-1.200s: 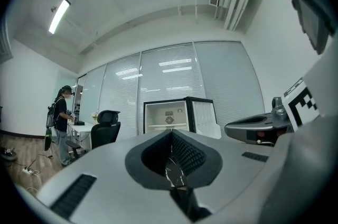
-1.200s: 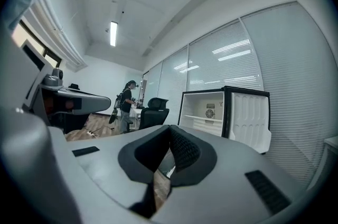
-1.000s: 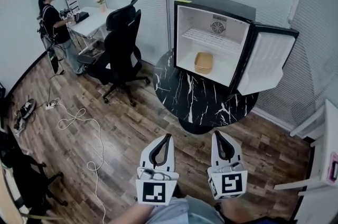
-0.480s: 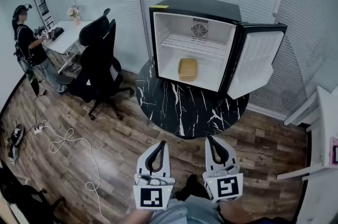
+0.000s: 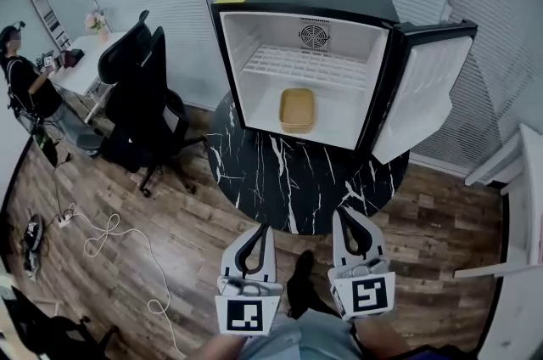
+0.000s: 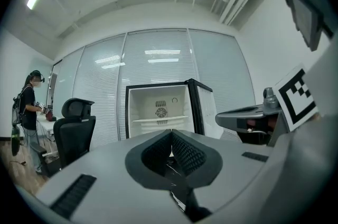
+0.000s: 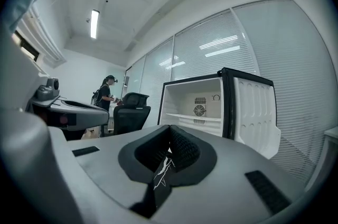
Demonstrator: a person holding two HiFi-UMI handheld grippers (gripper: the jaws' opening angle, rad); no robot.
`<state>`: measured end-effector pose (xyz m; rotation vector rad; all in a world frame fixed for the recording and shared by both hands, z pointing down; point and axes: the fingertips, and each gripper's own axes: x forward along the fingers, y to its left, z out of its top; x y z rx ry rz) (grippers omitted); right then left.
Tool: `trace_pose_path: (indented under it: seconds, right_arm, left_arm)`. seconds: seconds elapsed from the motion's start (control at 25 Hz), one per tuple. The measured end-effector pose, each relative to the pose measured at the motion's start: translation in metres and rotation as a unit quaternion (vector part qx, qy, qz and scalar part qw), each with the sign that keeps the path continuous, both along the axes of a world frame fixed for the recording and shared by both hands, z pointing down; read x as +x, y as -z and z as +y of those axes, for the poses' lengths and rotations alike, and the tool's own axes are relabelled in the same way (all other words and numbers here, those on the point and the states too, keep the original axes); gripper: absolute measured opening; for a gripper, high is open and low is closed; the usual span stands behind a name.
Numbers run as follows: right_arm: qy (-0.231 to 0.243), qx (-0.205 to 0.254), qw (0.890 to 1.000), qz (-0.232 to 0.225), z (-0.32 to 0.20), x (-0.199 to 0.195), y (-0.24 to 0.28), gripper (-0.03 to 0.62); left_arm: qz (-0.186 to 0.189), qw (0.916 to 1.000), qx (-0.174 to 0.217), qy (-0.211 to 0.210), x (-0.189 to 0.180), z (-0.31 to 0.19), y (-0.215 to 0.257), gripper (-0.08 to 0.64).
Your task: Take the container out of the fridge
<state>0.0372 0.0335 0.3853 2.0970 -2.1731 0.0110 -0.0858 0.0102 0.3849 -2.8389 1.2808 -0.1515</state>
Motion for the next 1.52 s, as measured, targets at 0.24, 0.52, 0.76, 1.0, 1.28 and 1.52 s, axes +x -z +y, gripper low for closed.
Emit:
trace_pose_path:
  seconds: [0.24, 0.52, 0.76, 1.0, 1.28, 1.52]
  right_arm:
    - [-0.007, -0.005, 1.0, -0.014, -0.067, 0.033, 0.0, 0.014]
    - [-0.016, 0.005, 1.0, -0.024, -0.125, 0.059, 0.005, 0.014]
    - [-0.02, 0.006, 1.0, -0.023, -0.148, 0.064, 0.008, 0.014]
    - [-0.042, 0.003, 0.999, -0.011, -0.174, 0.076, 0.01, 0.014]
    - [-0.076, 0.003, 0.997, -0.001, -0.206, 0.092, 0.016, 0.014]
    - [-0.087, -0.007, 0.996, 0.004, -0.229, 0.095, 0.012, 0.014]
  left_arm:
    - [-0.012, 0.9998, 0.011, -0.008, 0.031, -0.068, 0.008, 0.014]
    - [-0.024, 0.9994, 0.023, -0.012, 0.053, -0.122, 0.021, 0.014]
    - [-0.027, 0.9994, 0.015, -0.013, 0.057, -0.146, 0.019, 0.014]
    - [-0.013, 0.9996, 0.005, -0.025, 0.063, -0.175, 0.016, 0.014]
    - [-0.014, 0.9988, 0.007, -0.047, 0.069, -0.209, 0.016, 0.014]
    - [-0.003, 0.9991, 0.013, -0.042, 0.065, -0.242, 0.021, 0.014]
